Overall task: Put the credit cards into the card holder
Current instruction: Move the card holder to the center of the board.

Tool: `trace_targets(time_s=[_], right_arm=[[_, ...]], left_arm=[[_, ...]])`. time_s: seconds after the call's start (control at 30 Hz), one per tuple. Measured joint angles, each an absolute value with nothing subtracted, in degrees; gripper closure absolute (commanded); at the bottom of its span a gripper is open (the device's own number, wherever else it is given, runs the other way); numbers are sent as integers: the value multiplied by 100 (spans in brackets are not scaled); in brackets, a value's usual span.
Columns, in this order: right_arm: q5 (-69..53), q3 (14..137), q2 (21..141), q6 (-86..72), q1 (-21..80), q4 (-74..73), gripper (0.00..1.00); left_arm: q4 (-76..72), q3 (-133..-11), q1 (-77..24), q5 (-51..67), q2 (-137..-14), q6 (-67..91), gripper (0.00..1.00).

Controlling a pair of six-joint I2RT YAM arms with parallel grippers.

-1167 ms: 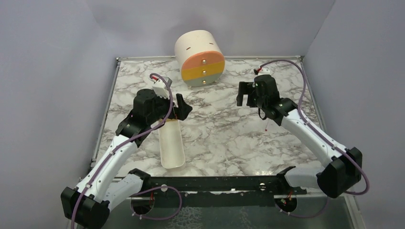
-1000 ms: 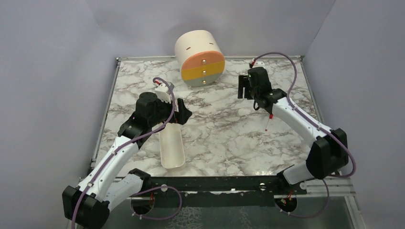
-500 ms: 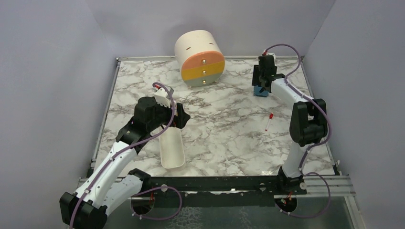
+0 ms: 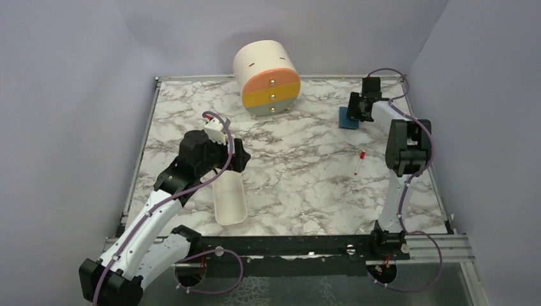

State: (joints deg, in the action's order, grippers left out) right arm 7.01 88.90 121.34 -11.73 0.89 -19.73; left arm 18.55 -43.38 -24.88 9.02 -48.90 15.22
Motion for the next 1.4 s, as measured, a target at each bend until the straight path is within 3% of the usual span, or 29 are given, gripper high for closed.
trace_targets(time_s=[0.27, 0.7, 1.4], right_arm=[[-115, 8947, 12311, -1170, -10, -1920, 54], [-694, 7752, 11480, -1240, 172, -1914, 59], [-320, 6169, 10055, -1887, 2663, -2650, 59]], left_arm=[[1857, -4338, -2491, 829, -4869, 1483, 4], [1855, -4338, -2499, 749, -4836, 1481, 5], [1861, -4338, -2499, 298, -4541, 1481, 5]])
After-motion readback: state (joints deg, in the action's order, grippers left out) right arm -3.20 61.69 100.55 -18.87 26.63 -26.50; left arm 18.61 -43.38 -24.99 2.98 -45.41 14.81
